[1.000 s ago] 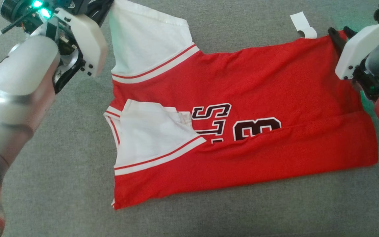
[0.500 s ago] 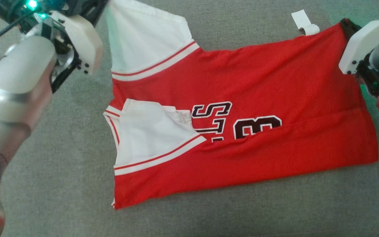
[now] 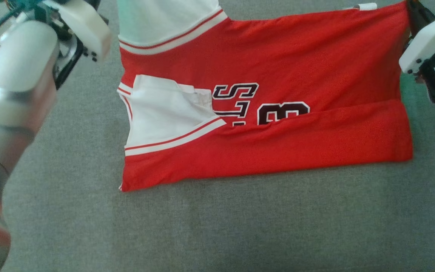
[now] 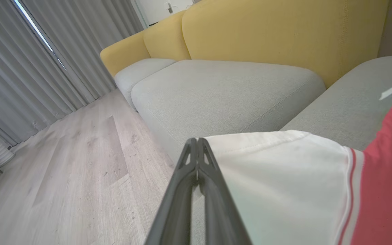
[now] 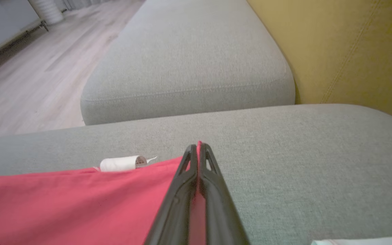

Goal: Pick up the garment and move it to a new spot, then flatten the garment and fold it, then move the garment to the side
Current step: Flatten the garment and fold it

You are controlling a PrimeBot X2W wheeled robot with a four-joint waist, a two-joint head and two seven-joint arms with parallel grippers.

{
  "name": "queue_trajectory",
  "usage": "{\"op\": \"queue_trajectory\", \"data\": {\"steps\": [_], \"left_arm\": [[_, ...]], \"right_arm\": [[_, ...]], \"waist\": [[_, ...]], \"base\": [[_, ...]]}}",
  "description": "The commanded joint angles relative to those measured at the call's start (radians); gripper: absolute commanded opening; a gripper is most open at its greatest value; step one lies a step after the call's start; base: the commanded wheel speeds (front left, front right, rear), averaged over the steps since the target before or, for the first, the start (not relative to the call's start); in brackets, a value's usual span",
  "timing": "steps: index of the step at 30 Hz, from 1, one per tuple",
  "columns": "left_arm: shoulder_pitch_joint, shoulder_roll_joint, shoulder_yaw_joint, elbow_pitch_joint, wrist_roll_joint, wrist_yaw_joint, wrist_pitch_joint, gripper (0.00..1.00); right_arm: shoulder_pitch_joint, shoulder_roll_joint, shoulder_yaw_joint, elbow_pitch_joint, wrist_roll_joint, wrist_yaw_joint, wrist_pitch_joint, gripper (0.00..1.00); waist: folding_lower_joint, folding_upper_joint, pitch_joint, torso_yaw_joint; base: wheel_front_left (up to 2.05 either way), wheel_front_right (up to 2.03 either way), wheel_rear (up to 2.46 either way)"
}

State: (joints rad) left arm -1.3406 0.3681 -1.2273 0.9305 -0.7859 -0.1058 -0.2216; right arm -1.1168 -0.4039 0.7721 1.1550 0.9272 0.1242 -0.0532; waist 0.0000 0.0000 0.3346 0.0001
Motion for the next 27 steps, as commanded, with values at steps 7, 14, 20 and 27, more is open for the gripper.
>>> {"op": "queue_trajectory", "data": {"steps": [7, 14, 20, 27], "left_arm": [[0.082, 0.05, 0.029, -0.057, -0.026, 0.002, -0.021, 0.0], [0.25, 0.133, 0.037, -0.185, -0.053, 0.05, -0.033, 0.0], [0.374, 0.215, 0.031, -0.353, -0.061, 0.122, -0.033, 0.0], [0.532, 0.295, 0.012, -0.575, -0.086, 0.232, -0.004, 0.0]], "right_arm": [[0.123, -0.044, 0.023, -0.082, 0.043, 0.007, -0.055, 0.0], [0.248, -0.067, 0.041, -0.12, 0.067, 0.007, -0.096, 0.0], [0.336, -0.085, 0.035, -0.129, 0.09, 0.007, -0.121, 0.0], [0.436, -0.079, 0.03, -0.123, 0.106, 0.007, -0.133, 0.0]], "waist": [[0.0, 0.0, -0.069, 0.005], [0.0, 0.0, -0.137, 0.017], [0.0, 0.0, -0.183, 0.035], [0.0, 0.0, -0.226, 0.052]], "base": [[0.0, 0.0, 0.0], [0.0, 0.0, 0.0], [0.0, 0.0, 0.0], [0.0, 0.0, 0.0]]}}
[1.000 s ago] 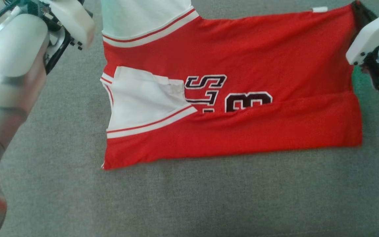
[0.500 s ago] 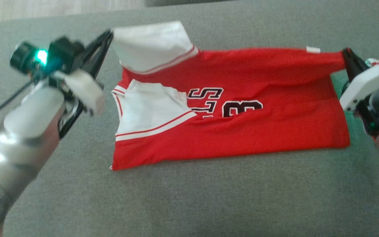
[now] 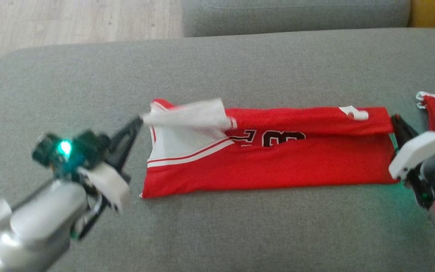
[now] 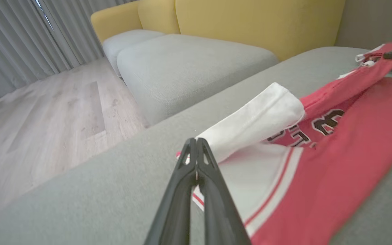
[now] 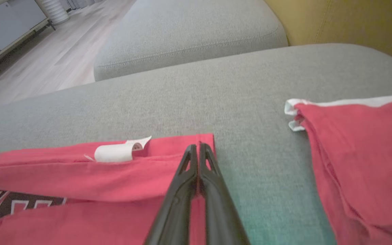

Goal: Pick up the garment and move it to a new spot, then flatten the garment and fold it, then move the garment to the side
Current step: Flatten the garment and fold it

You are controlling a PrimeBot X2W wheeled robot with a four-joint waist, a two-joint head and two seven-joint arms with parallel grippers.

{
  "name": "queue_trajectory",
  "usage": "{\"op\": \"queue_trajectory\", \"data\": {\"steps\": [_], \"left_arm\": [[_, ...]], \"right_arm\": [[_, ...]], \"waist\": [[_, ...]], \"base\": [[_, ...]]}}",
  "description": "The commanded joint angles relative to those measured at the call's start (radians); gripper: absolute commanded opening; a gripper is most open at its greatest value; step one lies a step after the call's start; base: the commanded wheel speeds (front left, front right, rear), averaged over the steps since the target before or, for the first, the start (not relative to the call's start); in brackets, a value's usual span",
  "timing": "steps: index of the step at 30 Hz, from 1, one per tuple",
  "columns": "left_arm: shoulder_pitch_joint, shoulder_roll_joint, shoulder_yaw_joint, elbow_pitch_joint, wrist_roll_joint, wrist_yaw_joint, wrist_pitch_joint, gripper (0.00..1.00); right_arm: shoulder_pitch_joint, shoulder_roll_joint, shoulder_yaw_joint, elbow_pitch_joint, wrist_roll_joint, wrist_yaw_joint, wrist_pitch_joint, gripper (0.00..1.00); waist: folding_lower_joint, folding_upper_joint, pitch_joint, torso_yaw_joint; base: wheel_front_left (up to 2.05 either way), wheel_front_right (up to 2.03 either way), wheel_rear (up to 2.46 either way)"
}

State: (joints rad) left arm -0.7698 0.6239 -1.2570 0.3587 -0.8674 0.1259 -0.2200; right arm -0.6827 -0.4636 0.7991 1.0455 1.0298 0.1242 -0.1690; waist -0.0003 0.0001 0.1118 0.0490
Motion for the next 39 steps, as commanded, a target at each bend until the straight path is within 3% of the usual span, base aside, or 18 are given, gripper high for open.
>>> {"op": "queue_trajectory", "data": {"steps": [1, 9, 10, 11, 12, 13, 14, 15, 19, 22, 25, 31, 39], "left_arm": [[-0.015, 0.049, 0.038, -0.029, -0.008, 0.018, 0.0, 0.0], [0.154, 0.079, 0.025, -0.143, -0.046, 0.107, -0.006, 0.0], [0.168, 0.076, 0.03, -0.145, -0.051, 0.115, -0.012, 0.0], [0.182, 0.072, 0.035, -0.146, -0.055, 0.122, -0.017, 0.0], [0.195, 0.066, 0.04, -0.146, -0.059, 0.126, -0.022, 0.19], [0.207, 0.06, 0.047, -0.143, -0.062, 0.132, -0.026, 0.33], [0.219, 0.053, 0.056, -0.14, -0.061, 0.141, -0.031, 0.84], [0.232, 0.043, 0.068, -0.137, -0.059, 0.152, -0.035, 1.0], [0.311, -0.005, 0.171, -0.161, -0.021, 0.225, -0.041, 1.0], [0.41, -0.046, 0.298, -0.212, 0.06, 0.279, -0.041, 1.0], [0.508, -0.086, 0.406, -0.258, 0.163, 0.305, -0.041, 1.0], [0.638, -0.155, 0.551, -0.321, 0.302, 0.288, -0.042, 1.0], [0.74, -0.245, 0.676, -0.357, 0.452, 0.229, -0.042, 1.0]], "right_arm": [[0.013, -0.018, 0.001, -0.01, 0.004, 0.007, -0.02, 0.0], [0.086, 0.019, -0.007, 0.034, 0.006, 0.007, -0.033, 0.0], [0.092, 0.026, -0.009, 0.04, 0.006, 0.007, -0.036, 0.34], [0.096, 0.031, -0.011, 0.047, 0.004, 0.007, -0.041, 0.76], [0.1, 0.035, -0.018, 0.058, 0.003, 0.007, -0.051, 1.0], [0.103, 0.041, -0.025, 0.069, 0.0, 0.007, -0.062, 1.0], [0.108, 0.047, -0.032, 0.078, -0.004, 0.007, -0.072, 1.0], [0.115, 0.054, -0.041, 0.084, -0.008, 0.007, -0.08, 1.0], [0.148, 0.078, -0.098, 0.085, -0.032, 0.007, -0.092, 1.0], [0.191, 0.087, -0.183, 0.043, -0.078, 0.007, -0.092, 1.0], [0.251, 0.106, -0.28, -0.004, -0.135, 0.007, -0.092, 1.0], [0.332, 0.141, -0.431, -0.059, -0.233, 0.007, -0.093, 1.0], [0.325, 0.166, -0.62, -0.046, -0.348, 0.007, -0.093, 1.0]], "waist": [[0.0003, -0.0001, -0.006, 0.004], [0.0003, -0.0001, -0.025, 0.006], [0.0003, -0.0001, -0.029, 0.006], [0.0003, -0.0001, -0.032, 0.005], [0.0003, -0.0001, -0.037, 0.004], [0.0003, -0.0001, -0.042, 0.002], [0.0003, -0.0001, -0.049, 0.001], [0.0003, -0.0001, -0.058, -0.002], [0.0003, -0.0001, -0.091, -0.018], [0.0003, -0.0001, -0.116, -0.031], [0.0003, -0.0001, -0.133, -0.036], [0.0003, -0.0001, -0.158, -0.021], [0.0003, -0.0001, -0.155, 0.069]], "base": [[0.0, 0.0, 0.0], [0.0, 0.0, 0.0], [0.0, 0.0, 0.0], [0.0, 0.0, 0.0], [0.0, 0.0, 0.0], [0.0, 0.0, 0.0], [0.0, 0.0, 0.0], [0.0, 0.0, 0.0], [0.0, 0.0, 0.0], [0.0, 0.0, 0.0], [0.0, 0.0, 0.0], [0.0, 0.0, 0.0], [0.0, 0.0, 0.0]]}}
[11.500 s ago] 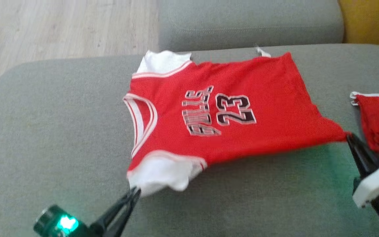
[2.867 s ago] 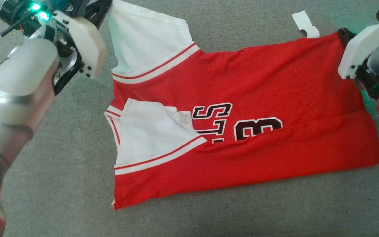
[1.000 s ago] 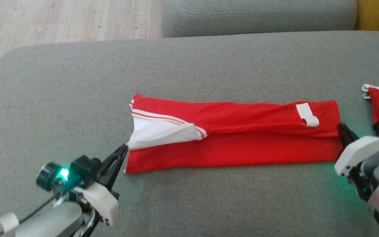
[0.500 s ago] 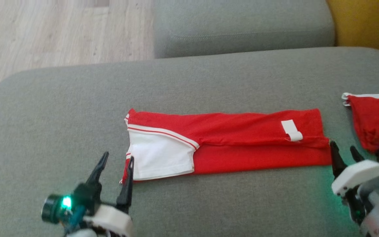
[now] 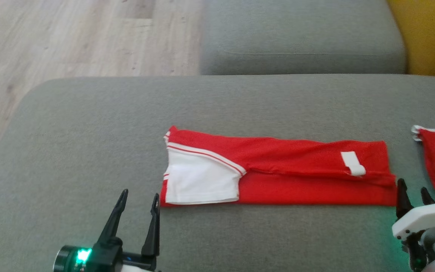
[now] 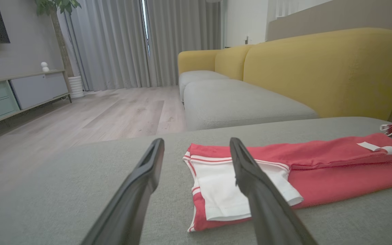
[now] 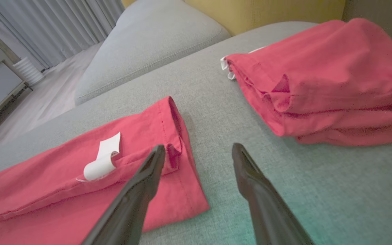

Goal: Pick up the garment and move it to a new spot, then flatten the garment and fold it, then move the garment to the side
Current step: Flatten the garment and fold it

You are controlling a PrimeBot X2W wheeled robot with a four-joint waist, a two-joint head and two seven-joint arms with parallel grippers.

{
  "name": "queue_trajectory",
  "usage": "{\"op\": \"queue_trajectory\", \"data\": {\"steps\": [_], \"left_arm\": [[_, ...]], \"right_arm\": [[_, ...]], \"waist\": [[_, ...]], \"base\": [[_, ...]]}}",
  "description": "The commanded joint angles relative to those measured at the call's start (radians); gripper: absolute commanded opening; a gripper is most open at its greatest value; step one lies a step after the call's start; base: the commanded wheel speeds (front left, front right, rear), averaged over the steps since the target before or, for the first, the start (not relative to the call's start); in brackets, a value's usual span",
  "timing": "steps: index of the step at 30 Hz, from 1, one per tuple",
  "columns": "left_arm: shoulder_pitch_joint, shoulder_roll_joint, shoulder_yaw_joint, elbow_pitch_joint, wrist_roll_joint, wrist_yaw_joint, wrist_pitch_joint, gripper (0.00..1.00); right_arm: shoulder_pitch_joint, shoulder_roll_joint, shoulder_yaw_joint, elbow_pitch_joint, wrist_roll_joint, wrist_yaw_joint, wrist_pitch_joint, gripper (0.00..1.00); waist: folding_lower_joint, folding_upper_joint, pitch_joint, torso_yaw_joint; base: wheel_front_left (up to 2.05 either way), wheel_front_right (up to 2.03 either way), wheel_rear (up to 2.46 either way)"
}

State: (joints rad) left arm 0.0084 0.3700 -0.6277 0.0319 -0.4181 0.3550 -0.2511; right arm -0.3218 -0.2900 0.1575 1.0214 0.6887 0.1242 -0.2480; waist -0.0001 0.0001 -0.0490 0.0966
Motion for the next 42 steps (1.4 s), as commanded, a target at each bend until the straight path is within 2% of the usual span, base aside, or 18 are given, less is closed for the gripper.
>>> {"op": "queue_trajectory", "data": {"steps": [1, 8, 15, 16, 17, 18, 23, 30, 34, 37, 42], "left_arm": [[-0.032, 0.0, 0.053, -0.031, 0.017, -0.007, -0.011, 1.0], [0.0, -0.053, 0.088, -0.037, 0.097, -0.047, -0.011, 1.0], [0.023, -0.093, 0.119, -0.031, 0.142, -0.078, -0.011, 1.0], [0.027, -0.102, 0.13, -0.026, 0.15, -0.086, -0.011, 1.0], [0.029, -0.105, 0.136, -0.024, 0.154, -0.089, -0.011, 1.0], [0.031, -0.108, 0.143, -0.022, 0.158, -0.092, -0.011, 1.0], [0.049, -0.122, 0.179, -0.014, 0.171, -0.105, -0.011, 1.0], [0.077, -0.134, 0.214, -0.006, 0.192, -0.124, -0.011, 1.0], [0.086, -0.138, 0.226, 0.004, 0.197, -0.136, -0.011, 1.0], [0.094, -0.144, 0.239, 0.011, 0.2, -0.145, -0.011, 1.0], [0.106, -0.152, 0.251, 0.023, 0.21, -0.163, -0.011, 1.0]], "right_arm": [[-0.046, -0.007, 0.007, -0.007, -0.016, 0.007, -0.014, 1.0], [-0.128, -0.021, -0.057, 0.165, -0.063, 0.007, -0.007, 1.0], [-0.129, -0.007, -0.085, 0.253, -0.07, 0.007, 0.067, 1.0], [-0.117, 0.003, -0.091, 0.259, -0.066, 0.007, 0.093, 0.84], [-0.114, 0.008, -0.094, 0.261, -0.064, 0.007, 0.098, 0.34], [-0.112, 0.015, -0.095, 0.262, -0.062, 0.007, 0.097, 0.01], [-0.115, 0.01, -0.093, 0.251, -0.063, 0.007, 0.045, 0.0], [-0.119, -0.088, -0.088, 0.216, -0.077, 0.007, 0.009, 0.0], [-0.12, -0.112, -0.079, 0.169, -0.069, 0.007, 0.005, 0.0], [-0.127, -0.104, -0.058, 0.083, -0.046, 0.007, 0.006, 0.0], [-0.112, -0.042, 0.006, -0.124, 0.0, 0.007, 0.024, 0.0]], "waist": [[0.0001, -0.0001, 0.009, 0.035], [0.0001, -0.0001, 0.036, 0.108], [0.0001, -0.0001, 0.043, 0.128], [0.0001, -0.0001, 0.042, 0.127], [0.0001, -0.0001, 0.041, 0.124], [0.0001, -0.0001, 0.038, 0.119], [0.0001, -0.0001, 0.023, 0.089], [0.0001, -0.0001, -0.003, 0.054], [0.0001, -0.0001, -0.01, 0.05], [0.0001, -0.0001, -0.017, 0.052], [0.0001, -0.0001, -0.026, 0.074]], "base": [[0.0, 0.0, 0.0], [0.0, 0.0, 0.0], [0.0, 0.0, 0.0], [0.0, 0.0, 0.0], [0.0, 0.0, 0.0], [0.0, 0.0, 0.0], [0.0, 0.0, 0.0], [0.0, 0.0, 0.0], [0.0, 0.0, 0.0], [0.0, 0.0, 0.0], [0.0, 0.0, 0.0]]}}
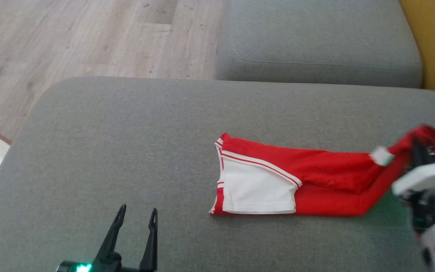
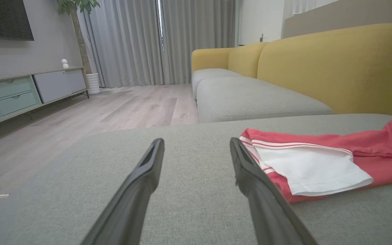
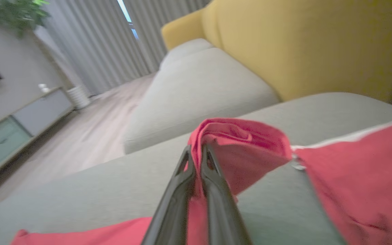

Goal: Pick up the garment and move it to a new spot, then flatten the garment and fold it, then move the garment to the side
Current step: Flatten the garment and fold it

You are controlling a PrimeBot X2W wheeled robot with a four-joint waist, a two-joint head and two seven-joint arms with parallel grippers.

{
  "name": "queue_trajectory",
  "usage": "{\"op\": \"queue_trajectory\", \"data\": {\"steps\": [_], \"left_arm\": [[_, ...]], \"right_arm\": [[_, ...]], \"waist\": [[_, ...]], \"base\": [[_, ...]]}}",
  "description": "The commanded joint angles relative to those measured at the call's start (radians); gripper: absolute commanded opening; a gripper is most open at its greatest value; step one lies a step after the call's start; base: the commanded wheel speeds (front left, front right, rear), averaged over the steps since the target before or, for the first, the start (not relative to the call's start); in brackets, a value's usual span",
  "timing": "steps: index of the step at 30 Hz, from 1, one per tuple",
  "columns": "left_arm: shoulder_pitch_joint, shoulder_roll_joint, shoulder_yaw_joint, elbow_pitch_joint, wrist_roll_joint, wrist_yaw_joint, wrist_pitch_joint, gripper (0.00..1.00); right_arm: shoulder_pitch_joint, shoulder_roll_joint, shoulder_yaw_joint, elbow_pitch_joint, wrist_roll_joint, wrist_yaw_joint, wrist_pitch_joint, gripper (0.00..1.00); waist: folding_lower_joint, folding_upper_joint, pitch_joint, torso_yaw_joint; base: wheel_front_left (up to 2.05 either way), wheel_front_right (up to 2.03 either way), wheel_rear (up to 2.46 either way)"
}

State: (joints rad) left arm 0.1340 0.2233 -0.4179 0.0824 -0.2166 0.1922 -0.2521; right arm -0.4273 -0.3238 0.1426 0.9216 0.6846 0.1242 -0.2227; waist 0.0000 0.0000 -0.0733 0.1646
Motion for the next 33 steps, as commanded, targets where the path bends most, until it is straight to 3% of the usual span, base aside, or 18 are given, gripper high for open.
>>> {"op": "queue_trajectory", "data": {"steps": [1, 9, 17, 18, 19, 20, 25, 29, 33], "left_arm": [[-0.017, -0.007, 0.043, -0.024, 0.01, -0.003, -0.01, 1.0], [-0.018, -0.015, 0.047, -0.001, 0.024, -0.031, -0.01, 1.0], [-0.031, -0.035, 0.05, 0.02, 0.034, -0.053, -0.01, 1.0], [-0.033, -0.037, 0.052, 0.021, 0.036, -0.055, -0.01, 1.0], [-0.034, -0.04, 0.054, 0.022, 0.038, -0.055, -0.01, 1.0], [-0.035, -0.043, 0.056, 0.022, 0.039, -0.056, -0.01, 1.0], [-0.032, -0.054, 0.073, 0.024, 0.044, -0.055, -0.01, 1.0], [-0.017, -0.062, 0.095, 0.024, 0.038, -0.055, -0.01, 1.0], [-0.003, -0.072, 0.111, 0.022, 0.034, -0.06, -0.01, 1.0]], "right_arm": [[0.002, 0.008, 0.036, -0.068, 0.008, 0.007, 0.005, 0.0], [0.051, 0.162, 0.146, -0.324, -0.011, 0.007, 0.088, 0.0], [0.083, 0.261, 0.279, -0.358, -0.048, 0.007, 0.169, 0.0], [0.085, 0.266, 0.293, -0.35, -0.05, 0.007, 0.169, 0.17], [0.086, 0.269, 0.304, -0.341, -0.051, 0.007, 0.165, 0.78], [0.086, 0.271, 0.309, -0.333, -0.053, 0.007, 0.153, 1.0], [0.094, 0.273, 0.35, -0.347, -0.011, 0.007, 0.091, 1.0], [0.114, 0.264, 0.308, -0.369, -0.049, 0.007, 0.014, 1.0], [0.179, 0.207, 0.225, -0.434, -0.059, 0.007, -0.03, 1.0]], "waist": [[0.0, 0.0, -0.003, 0.011], [0.0, 0.0, 0.003, 0.074], [0.0, 0.0, 0.02, 0.123], [0.0, 0.0, 0.022, 0.127], [0.0, 0.0, 0.024, 0.129], [0.0, 0.0, 0.026, 0.13], [0.0, 0.0, 0.019, 0.111], [0.0, 0.0, -0.005, 0.067], [0.0, 0.0, -0.035, 0.018]], "base": [[0.0, 0.0, 0.0], [0.0, 0.0, 0.0], [0.0, 0.0, 0.0], [0.0, 0.0, 0.0], [0.0, 0.0, 0.0], [0.0, 0.0, 0.0], [0.0, 0.0, 0.0], [0.0, 0.0, 0.0], [0.0, 0.0, 0.0]]}}
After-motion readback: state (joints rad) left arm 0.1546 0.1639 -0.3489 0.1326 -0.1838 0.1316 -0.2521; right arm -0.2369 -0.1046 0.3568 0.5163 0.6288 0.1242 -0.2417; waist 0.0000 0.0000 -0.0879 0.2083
